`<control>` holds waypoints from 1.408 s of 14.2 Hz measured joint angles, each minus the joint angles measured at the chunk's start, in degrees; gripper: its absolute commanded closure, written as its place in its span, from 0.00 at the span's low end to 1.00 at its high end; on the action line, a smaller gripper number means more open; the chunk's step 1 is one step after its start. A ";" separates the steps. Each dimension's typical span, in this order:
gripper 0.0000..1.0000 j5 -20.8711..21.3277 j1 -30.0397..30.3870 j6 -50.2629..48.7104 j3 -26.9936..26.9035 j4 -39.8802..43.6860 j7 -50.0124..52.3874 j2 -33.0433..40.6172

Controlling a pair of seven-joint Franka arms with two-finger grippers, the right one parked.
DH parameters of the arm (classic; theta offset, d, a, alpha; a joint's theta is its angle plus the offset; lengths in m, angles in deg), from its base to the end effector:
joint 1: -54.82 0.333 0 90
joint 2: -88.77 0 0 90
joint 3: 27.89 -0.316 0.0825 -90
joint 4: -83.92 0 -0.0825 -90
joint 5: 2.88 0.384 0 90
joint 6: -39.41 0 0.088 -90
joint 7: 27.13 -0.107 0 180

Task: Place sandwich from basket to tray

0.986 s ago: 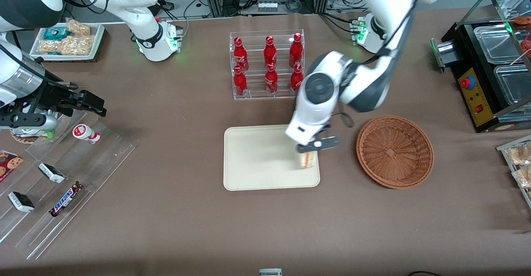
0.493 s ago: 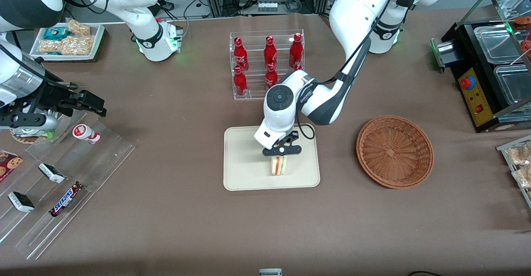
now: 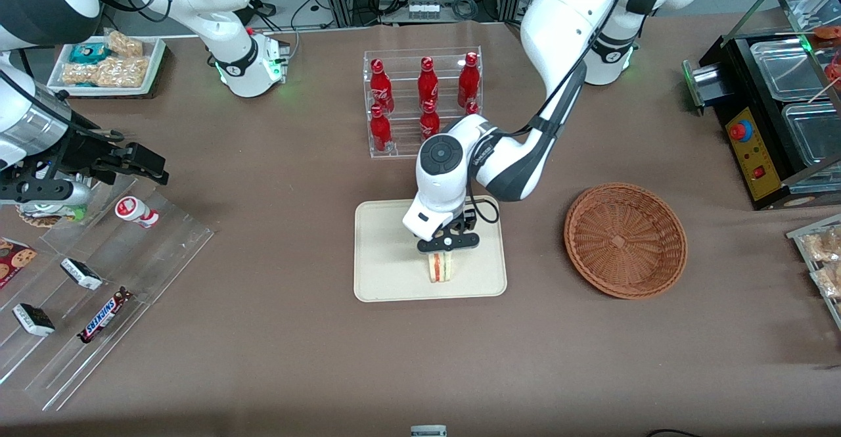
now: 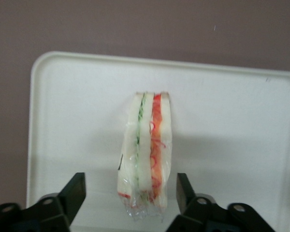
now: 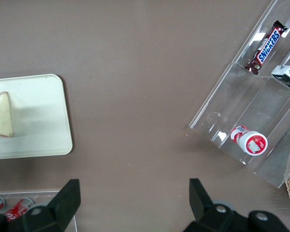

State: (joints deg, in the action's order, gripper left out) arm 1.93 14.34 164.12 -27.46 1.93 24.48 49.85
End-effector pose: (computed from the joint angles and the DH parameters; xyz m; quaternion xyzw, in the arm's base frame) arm 0.5541 -0.4745 0.2997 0.9964 0.0714 0.0467 0.0012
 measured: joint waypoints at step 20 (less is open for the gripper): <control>0.00 -6.86 46.46 -35.93 -1.86 -16.25 -54.70 45.11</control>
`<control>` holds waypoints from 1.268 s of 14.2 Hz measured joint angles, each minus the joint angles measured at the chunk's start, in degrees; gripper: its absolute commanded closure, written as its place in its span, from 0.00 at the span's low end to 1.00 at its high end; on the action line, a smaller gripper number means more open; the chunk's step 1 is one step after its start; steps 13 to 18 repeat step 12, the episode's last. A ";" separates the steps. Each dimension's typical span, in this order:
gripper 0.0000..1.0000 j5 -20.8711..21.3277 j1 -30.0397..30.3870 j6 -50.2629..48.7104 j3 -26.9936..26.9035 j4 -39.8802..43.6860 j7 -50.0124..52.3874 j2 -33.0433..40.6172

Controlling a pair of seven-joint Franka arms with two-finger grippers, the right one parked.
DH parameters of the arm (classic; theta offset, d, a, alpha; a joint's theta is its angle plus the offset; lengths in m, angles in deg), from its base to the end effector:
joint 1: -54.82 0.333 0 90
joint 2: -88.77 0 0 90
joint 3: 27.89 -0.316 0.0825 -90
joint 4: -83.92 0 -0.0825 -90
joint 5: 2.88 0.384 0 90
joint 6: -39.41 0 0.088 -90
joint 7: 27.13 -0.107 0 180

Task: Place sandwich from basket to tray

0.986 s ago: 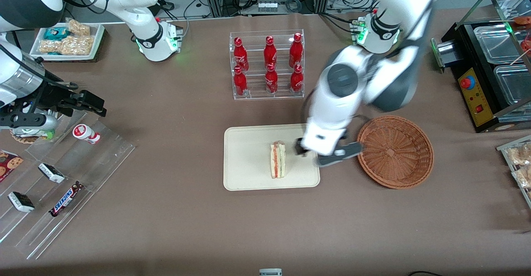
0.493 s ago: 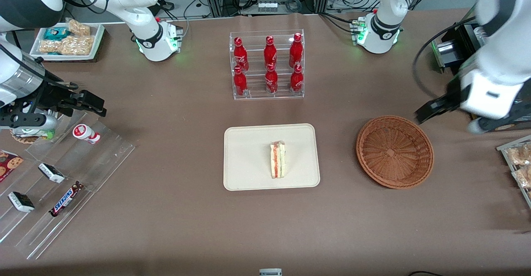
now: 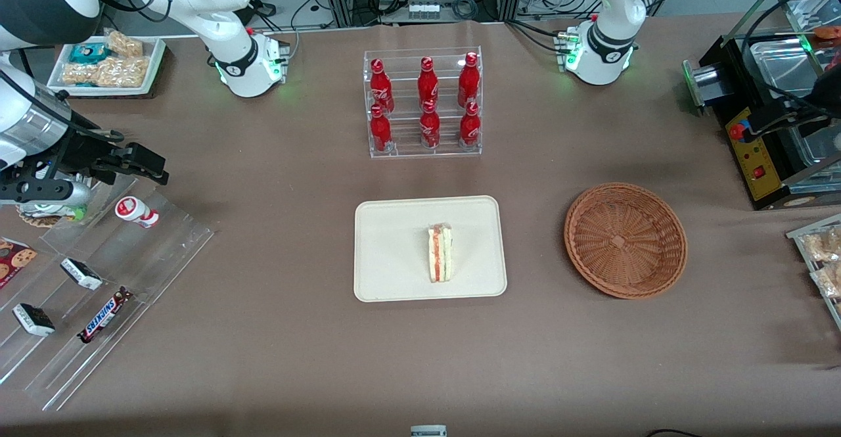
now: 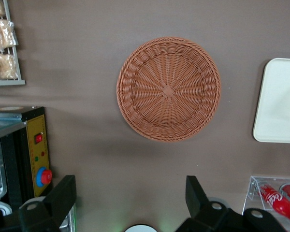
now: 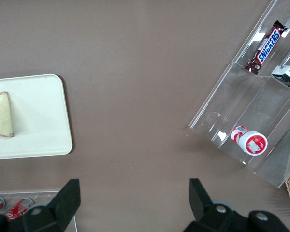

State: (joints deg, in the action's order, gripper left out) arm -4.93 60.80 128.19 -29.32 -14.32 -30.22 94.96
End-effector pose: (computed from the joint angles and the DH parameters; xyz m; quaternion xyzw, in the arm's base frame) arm 0.5125 0.0634 0.6130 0.9987 0.0377 -0.0267 0.0218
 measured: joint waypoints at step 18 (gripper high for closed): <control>0.00 2.59 -9.93 -2.04 -5.73 10.82 0.66 -8.56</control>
